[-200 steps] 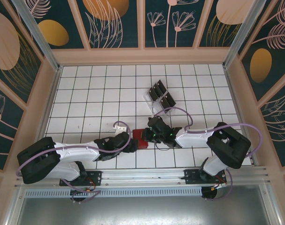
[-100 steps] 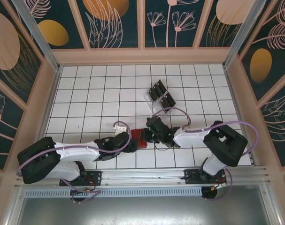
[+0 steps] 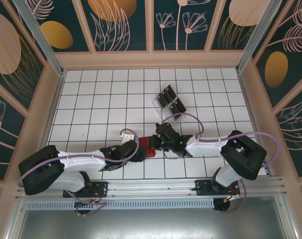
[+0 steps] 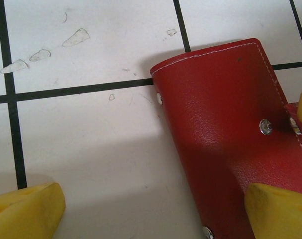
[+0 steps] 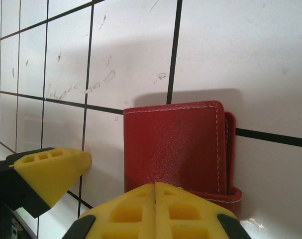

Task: Put the credit cards into the card holder
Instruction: Close the button on the card holder.

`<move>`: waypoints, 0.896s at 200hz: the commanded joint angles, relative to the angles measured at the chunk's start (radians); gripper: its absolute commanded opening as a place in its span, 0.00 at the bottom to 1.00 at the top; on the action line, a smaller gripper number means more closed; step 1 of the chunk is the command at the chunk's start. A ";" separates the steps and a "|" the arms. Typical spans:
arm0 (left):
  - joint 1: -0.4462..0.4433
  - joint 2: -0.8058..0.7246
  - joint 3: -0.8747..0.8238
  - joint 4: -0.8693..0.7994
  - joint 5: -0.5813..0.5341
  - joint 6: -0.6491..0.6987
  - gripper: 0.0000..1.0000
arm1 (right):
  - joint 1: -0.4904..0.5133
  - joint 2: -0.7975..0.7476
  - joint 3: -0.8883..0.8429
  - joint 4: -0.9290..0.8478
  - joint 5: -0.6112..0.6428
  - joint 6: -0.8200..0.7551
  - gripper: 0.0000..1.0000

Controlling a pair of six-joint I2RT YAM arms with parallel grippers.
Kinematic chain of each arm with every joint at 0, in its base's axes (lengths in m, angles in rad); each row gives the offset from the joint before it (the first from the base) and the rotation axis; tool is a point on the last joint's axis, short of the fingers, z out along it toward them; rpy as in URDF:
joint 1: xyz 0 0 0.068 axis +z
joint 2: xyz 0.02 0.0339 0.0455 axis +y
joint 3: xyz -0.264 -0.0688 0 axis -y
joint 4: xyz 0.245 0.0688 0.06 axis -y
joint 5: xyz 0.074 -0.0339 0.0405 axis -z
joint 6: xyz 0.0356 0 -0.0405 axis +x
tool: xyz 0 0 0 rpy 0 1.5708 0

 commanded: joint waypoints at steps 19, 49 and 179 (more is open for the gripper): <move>0.008 0.052 -0.042 -0.040 0.079 -0.010 0.95 | 0.006 -0.001 0.024 -0.008 0.019 -0.008 0.00; 0.009 0.053 -0.042 -0.040 0.081 -0.010 0.95 | 0.005 0.017 0.031 0.001 0.013 -0.011 0.00; 0.009 0.053 -0.046 -0.038 0.081 -0.006 0.94 | 0.006 0.091 0.034 0.019 -0.004 -0.007 0.00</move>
